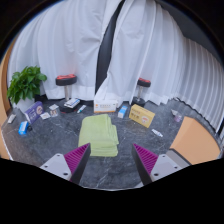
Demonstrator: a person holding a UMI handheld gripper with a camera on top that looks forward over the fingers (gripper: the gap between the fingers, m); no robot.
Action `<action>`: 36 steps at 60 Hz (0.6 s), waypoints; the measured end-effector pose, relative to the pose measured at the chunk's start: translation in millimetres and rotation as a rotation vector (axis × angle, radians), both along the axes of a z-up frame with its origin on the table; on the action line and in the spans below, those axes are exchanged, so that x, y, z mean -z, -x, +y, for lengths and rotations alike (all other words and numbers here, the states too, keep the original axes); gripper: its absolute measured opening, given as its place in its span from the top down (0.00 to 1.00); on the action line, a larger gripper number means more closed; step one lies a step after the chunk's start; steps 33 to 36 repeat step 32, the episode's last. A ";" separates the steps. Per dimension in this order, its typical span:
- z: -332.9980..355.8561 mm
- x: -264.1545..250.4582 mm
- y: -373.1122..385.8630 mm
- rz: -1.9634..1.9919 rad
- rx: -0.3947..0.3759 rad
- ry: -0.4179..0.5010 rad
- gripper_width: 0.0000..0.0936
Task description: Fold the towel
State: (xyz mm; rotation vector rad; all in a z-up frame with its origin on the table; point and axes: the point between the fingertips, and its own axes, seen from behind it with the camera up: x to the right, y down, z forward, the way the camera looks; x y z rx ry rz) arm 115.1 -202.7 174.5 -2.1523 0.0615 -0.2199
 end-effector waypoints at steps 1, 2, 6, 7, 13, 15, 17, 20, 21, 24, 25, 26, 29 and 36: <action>-9.1 -4.0 5.5 -0.001 -0.002 -0.003 0.09; -18.2 -7.2 11.0 -0.002 -0.005 -0.006 0.09; -53.2 -21.0 31.6 -0.007 -0.008 -0.020 0.09; -62.4 -23.4 36.3 -0.008 -0.006 -0.020 0.09; -113.1 -37.0 63.6 -0.007 -0.013 -0.028 0.09; -125.4 -41.4 71.6 -0.007 -0.014 -0.031 0.09; -138.2 -44.2 78.5 -0.007 -0.015 -0.031 0.10; -155.1 -47.8 87.3 -0.004 -0.017 -0.029 0.09; -160.0 -49.1 89.8 0.000 -0.018 -0.029 0.10; -173.4 -53.9 97.1 0.005 -0.018 -0.040 0.09; -176.5 -55.8 98.9 0.002 -0.021 -0.041 0.09; -179.9 -55.7 100.2 -0.002 -0.023 -0.042 0.09; -186.7 -59.4 103.8 -0.006 -0.027 -0.048 0.09; -191.4 -61.8 105.7 -0.008 -0.027 -0.053 0.09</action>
